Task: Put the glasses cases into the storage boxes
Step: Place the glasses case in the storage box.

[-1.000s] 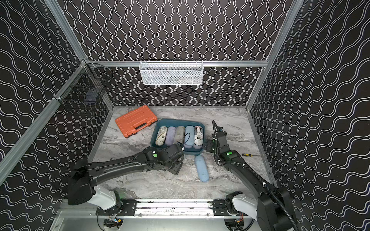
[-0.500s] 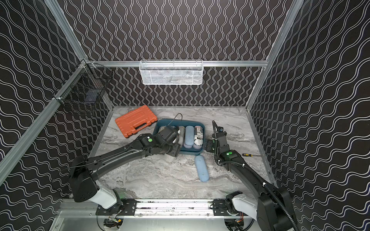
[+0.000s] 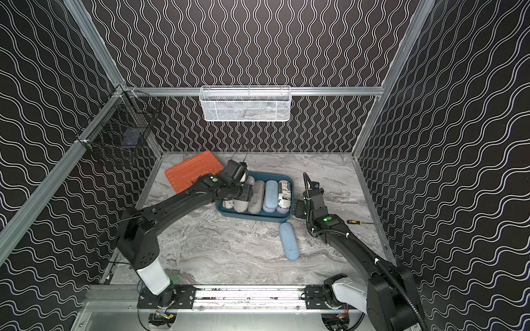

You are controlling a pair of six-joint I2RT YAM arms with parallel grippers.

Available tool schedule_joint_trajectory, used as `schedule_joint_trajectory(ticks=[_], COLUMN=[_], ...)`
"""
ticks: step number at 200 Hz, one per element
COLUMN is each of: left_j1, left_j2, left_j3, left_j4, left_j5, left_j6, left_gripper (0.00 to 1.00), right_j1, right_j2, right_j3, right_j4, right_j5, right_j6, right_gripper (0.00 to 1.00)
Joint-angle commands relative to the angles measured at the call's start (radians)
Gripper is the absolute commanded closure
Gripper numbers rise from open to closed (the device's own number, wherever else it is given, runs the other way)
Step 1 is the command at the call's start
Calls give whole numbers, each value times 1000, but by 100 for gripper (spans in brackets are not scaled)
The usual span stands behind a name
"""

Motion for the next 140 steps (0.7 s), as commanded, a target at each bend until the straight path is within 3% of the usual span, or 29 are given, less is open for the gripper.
schedule_joint_trajectory(ticks=[1,68,140], left_j1=[24,53,58], left_j2=[50,203,262], left_j3=[30,82,115], left_j4=[62,84,93], left_j5=[5,-37,1], left_j6=[26,15,3], left_gripper=[38,38,36], right_j1=[-1,-1,-1], right_j2=[7,24,40], right_j3=[13,23,31], right_j4=[27,20,16], right_j5=[17,30,39], right_j6=[5,0,-2], right_gripper=[16,16,16])
